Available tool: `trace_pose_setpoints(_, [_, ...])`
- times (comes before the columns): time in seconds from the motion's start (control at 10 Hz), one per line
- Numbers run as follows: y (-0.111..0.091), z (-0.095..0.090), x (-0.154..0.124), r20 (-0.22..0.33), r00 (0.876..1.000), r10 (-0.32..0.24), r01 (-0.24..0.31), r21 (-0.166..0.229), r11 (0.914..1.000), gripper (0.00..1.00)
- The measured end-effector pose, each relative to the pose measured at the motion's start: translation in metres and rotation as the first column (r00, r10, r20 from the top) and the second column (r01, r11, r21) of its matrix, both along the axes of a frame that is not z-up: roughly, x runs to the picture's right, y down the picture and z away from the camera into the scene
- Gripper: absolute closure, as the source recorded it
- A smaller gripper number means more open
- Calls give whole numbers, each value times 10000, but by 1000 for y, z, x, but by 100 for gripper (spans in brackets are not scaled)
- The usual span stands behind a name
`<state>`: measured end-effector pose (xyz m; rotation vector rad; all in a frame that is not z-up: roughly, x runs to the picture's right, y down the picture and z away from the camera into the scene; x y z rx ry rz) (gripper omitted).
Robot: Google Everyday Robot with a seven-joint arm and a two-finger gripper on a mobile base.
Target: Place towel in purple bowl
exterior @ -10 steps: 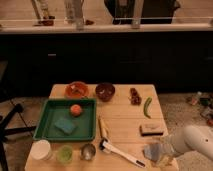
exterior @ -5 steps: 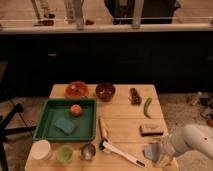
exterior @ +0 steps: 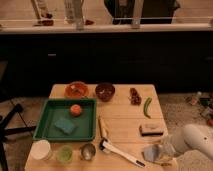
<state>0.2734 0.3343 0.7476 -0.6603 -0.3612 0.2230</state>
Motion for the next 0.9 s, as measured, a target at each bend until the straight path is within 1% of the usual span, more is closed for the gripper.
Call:
trace_pose_setpoints(0.1, [0, 0, 0, 17, 10000, 0, 0, 8, 10000, 63])
trace_pose_setpoints(0.3, [1, 0, 0, 47, 10000, -15, 15, -4, 10000, 84])
trace_pose_setpoints(0.4, [1, 0, 1, 47, 10000, -18, 18, 2, 10000, 91])
trace_pose_setpoints(0.5, [1, -1, 2, 25, 10000, -16, 16, 31, 10000, 99])
trace_pose_setpoints(0.8, [-6, -7, 3, -82, 10000, -38, 41, 302, 9995, 100])
trace_pose_setpoints(0.9, [-16, -15, 6, -183, 9998, -22, 32, 548, 9985, 100])
